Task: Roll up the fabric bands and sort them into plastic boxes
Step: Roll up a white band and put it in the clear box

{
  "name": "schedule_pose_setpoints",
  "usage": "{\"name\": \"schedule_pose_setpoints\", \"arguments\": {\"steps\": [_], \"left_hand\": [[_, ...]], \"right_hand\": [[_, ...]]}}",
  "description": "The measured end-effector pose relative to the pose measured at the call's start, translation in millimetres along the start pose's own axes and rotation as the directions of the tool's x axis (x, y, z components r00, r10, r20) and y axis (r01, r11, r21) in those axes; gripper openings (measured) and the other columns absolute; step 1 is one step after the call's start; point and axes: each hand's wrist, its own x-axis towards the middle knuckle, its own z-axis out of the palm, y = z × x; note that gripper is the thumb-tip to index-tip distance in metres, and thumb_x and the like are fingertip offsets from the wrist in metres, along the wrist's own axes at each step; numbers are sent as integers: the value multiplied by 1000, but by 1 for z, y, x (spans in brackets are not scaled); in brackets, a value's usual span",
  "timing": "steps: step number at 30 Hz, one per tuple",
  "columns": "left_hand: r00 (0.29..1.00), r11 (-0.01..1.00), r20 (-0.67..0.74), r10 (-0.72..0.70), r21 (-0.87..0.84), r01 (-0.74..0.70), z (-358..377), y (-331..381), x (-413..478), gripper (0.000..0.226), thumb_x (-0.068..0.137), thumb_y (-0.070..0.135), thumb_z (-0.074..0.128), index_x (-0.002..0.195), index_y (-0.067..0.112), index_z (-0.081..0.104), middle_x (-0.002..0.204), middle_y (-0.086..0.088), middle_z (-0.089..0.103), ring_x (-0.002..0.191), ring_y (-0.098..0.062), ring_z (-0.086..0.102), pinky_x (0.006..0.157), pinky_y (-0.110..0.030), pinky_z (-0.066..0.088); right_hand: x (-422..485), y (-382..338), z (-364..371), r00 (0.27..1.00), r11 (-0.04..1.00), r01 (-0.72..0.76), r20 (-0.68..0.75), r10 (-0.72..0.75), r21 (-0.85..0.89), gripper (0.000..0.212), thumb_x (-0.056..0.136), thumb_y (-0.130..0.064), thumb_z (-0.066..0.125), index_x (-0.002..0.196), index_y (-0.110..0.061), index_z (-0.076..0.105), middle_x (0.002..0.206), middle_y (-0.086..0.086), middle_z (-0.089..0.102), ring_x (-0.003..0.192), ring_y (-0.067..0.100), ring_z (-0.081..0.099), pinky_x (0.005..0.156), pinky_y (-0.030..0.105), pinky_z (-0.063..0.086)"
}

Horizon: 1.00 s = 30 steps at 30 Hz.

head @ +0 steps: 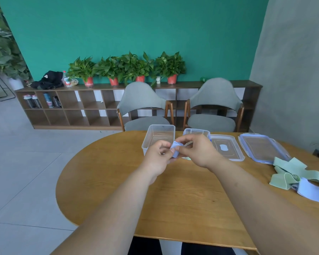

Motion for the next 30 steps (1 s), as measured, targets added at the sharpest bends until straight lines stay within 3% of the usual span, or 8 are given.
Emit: {"name": "schedule_pose_setpoints", "arguments": {"steps": [3,7,14,20,25,27,30], "left_hand": [[1000,1000,8,-21,8,21,1,2,13,18,105,15,62,123,12,60,120,-16,71,100,-24,78,99,-40,60],[996,997,55,-73,-19,74,0,2,30,20,107,15,59,126,12,58,124,-15,69,100,-26,78,103,-46,58],[981,984,142,-133,-95,147,-7,2,47,22,108,12,57,129,6,59,121,-14,73,107,-28,76,106,-46,56],[974,973,168,-149,-150,175,-22,-1,67,26,107,11,57,132,5,58,126,-18,71,111,-33,74,107,-48,54],[981,982,137,-140,-111,156,-31,3,82,24,107,13,58,131,13,59,122,-11,75,106,-28,77,105,-44,55],[988,990,87,-129,-42,133,-34,3,89,25,107,12,58,132,15,57,122,-12,73,101,-24,78,102,-41,58],[998,955,-38,-56,288,65,-43,-3,100,32,105,2,53,132,19,56,117,-4,70,90,-13,78,94,-35,61]], "right_hand": [[14,1,-10,998,998,-8,63,11,-60,20,95,-21,73,115,-23,74,90,-3,79,77,7,77,79,35,62],[35,5,-20,989,989,43,147,-22,-142,22,95,-26,74,117,-24,75,99,-5,78,82,7,76,86,38,62],[63,0,-34,964,958,169,243,-111,-232,31,89,-24,83,117,-34,73,99,-14,74,88,-4,68,72,6,48],[87,0,-28,947,956,204,289,-138,-210,19,88,-24,84,101,-37,79,99,-17,76,87,1,70,81,21,59],[107,0,-17,960,927,230,227,-165,-295,15,87,-27,84,100,-34,82,94,-21,75,82,-3,68,80,18,57],[114,0,-13,965,918,224,202,-164,-327,15,87,-24,84,99,-32,82,91,-22,75,80,-3,67,75,14,54],[126,6,-5,977,903,185,169,-127,-388,15,86,-23,83,99,-30,82,88,-16,75,77,-1,67,69,11,51]]}}
